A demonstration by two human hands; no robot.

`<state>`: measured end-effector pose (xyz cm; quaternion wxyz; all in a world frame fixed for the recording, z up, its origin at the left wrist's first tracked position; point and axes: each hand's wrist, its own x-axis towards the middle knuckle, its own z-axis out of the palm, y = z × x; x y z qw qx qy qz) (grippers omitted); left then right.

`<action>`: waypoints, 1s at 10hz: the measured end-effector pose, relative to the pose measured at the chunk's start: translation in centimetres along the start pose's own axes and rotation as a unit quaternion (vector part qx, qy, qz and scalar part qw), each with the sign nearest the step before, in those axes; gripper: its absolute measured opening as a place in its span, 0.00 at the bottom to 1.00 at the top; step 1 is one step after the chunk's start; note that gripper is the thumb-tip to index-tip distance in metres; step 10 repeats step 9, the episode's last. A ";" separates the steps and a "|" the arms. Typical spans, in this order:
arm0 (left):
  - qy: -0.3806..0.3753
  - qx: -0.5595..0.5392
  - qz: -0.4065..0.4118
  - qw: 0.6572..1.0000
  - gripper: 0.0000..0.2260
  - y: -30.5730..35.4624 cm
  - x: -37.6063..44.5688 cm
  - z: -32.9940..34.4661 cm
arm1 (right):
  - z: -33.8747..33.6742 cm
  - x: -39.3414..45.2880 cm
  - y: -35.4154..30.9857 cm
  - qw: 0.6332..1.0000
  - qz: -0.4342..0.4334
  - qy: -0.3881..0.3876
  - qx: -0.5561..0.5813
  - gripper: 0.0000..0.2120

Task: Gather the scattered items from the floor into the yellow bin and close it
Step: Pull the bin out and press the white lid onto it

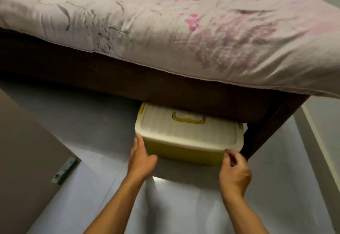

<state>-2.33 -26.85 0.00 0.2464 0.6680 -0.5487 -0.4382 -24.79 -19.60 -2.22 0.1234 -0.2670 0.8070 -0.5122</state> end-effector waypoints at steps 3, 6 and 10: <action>-0.031 -0.086 0.013 0.996 0.47 0.9 3.2 4.9 | 4.8 -2.4 1.2 0.972 -0.078 -0.200 -0.100 0.37; -0.115 0.102 -0.018 0.988 0.33 6.0 10.3 1.3 | 6.4 2.5 -2.5 0.928 -0.048 -0.308 -0.206 0.40; -0.069 0.092 -0.075 0.991 0.26 6.3 12.1 2.9 | 6.5 6.9 -3.7 0.908 -0.029 -0.353 -0.224 0.38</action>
